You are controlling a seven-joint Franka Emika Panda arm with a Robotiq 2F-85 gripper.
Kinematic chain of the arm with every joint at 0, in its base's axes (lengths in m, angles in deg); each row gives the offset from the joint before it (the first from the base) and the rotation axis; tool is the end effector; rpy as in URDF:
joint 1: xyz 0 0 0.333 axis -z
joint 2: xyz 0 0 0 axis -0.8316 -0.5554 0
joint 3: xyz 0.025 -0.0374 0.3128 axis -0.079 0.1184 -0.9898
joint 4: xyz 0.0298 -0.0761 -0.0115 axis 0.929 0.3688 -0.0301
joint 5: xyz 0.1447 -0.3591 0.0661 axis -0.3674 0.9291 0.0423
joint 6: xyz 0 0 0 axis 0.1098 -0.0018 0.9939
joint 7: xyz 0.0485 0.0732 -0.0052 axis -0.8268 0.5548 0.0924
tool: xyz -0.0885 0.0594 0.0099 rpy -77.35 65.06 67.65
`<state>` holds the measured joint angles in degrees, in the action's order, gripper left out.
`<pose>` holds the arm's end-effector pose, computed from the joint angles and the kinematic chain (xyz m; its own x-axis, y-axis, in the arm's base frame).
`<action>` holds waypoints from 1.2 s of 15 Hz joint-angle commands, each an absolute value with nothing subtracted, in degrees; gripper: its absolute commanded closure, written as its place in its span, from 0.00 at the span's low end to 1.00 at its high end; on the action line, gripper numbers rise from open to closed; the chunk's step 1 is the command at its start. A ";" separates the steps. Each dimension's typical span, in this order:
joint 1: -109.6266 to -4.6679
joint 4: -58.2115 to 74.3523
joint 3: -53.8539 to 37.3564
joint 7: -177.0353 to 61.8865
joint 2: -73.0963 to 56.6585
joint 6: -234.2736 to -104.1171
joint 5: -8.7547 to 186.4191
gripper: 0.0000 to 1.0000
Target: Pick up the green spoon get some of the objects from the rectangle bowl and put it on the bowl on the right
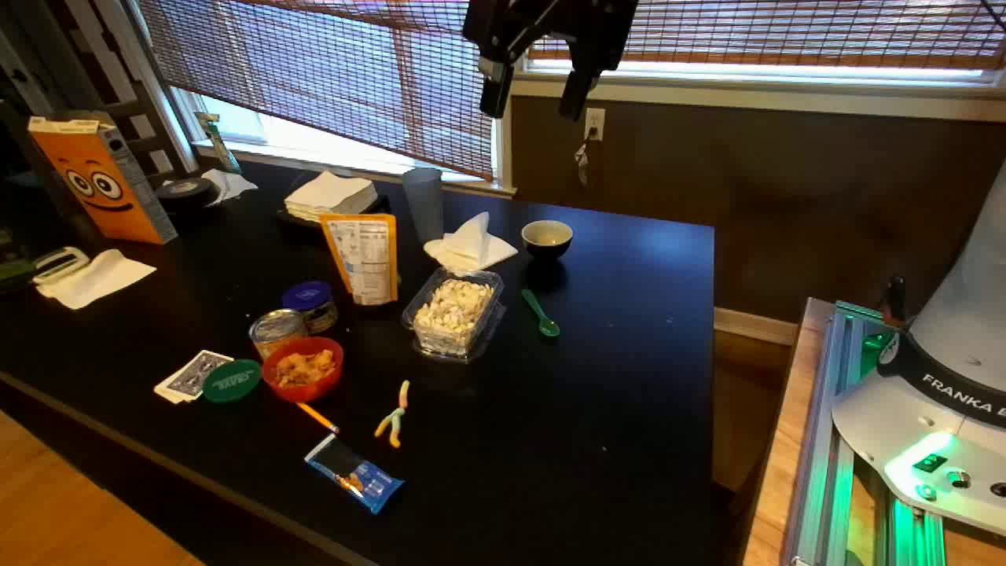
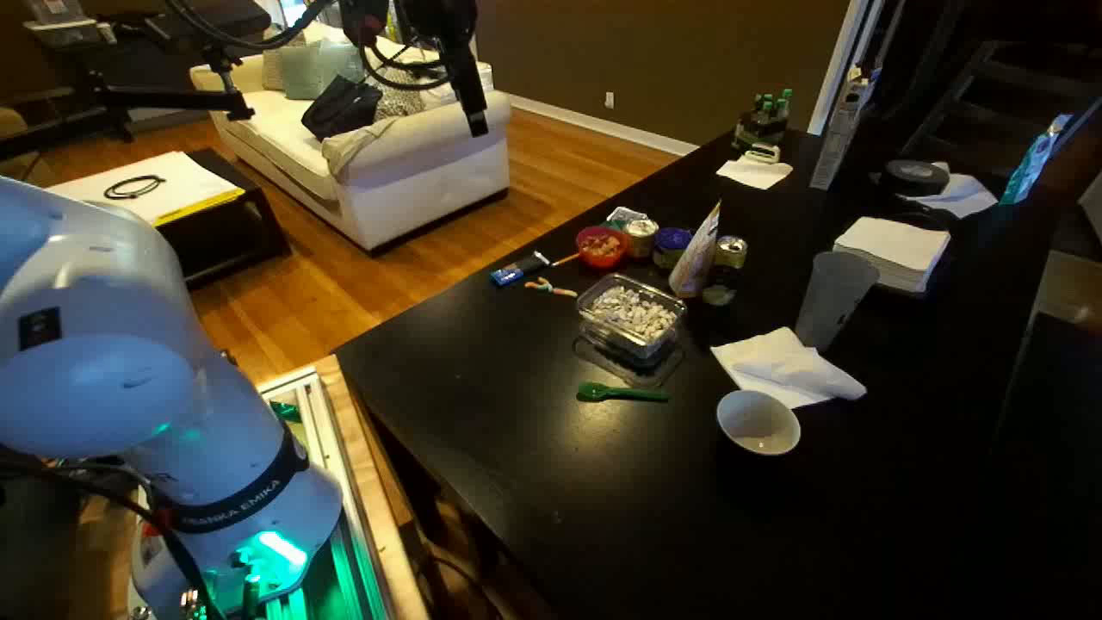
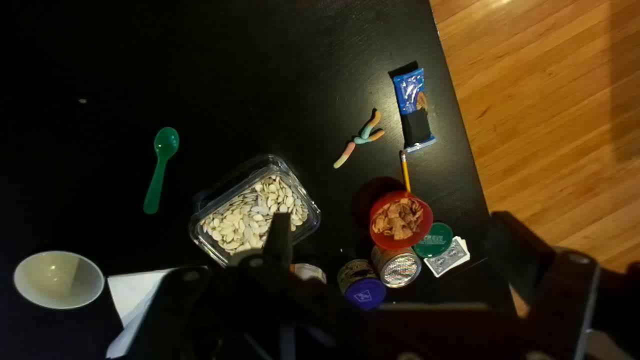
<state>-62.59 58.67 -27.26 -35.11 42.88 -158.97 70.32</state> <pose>0.3628 0.1625 0.5096 0.9480 -0.2609 0.1821 -0.2207 -0.9515 -0.2145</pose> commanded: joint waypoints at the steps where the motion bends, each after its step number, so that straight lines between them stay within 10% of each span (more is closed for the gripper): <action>1: -62.79 58.54 -27.04 -34.98 42.84 -158.81 70.51 0.00; 18: -55.07 51.18 -22.51 -34.02 13.19 -166.22 80.13 0.00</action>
<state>-55.35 55.93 -25.49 -32.57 21.83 -165.58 78.56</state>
